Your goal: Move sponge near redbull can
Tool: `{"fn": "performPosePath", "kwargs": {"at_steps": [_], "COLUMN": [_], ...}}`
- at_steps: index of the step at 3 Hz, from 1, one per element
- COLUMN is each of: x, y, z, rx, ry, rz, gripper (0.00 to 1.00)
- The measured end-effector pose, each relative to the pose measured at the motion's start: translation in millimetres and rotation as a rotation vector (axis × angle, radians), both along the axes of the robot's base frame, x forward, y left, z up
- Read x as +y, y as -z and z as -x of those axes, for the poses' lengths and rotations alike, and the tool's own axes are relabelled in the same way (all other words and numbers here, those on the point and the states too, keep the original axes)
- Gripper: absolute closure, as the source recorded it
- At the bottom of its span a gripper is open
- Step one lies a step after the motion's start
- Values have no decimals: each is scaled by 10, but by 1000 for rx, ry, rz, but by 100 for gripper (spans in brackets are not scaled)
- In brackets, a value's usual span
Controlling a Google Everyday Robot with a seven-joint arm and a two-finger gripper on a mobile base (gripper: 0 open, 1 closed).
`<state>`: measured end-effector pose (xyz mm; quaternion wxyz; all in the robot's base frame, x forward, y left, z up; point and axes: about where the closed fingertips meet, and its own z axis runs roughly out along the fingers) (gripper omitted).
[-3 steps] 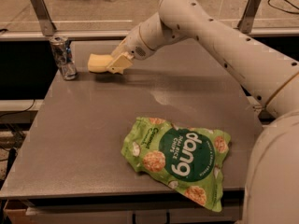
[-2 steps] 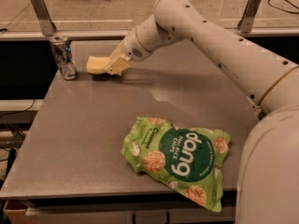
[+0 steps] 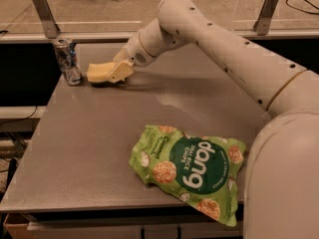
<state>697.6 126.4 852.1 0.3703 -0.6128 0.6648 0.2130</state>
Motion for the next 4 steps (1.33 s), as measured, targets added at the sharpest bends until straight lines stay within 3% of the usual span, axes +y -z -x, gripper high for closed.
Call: {"fn": "performPosePath", "kwargs": {"at_steps": [1,2,3,4], "x": [36,-43,-395,-1035], "y": [-6,-36,-92,-299], "z": [23,31,-58,-212], "rx": [4,1,-5,-59], "ry": [-8,2,58,158], "rz": [-5,-9,-19,-36], "gripper": [0,0,0,0]}}
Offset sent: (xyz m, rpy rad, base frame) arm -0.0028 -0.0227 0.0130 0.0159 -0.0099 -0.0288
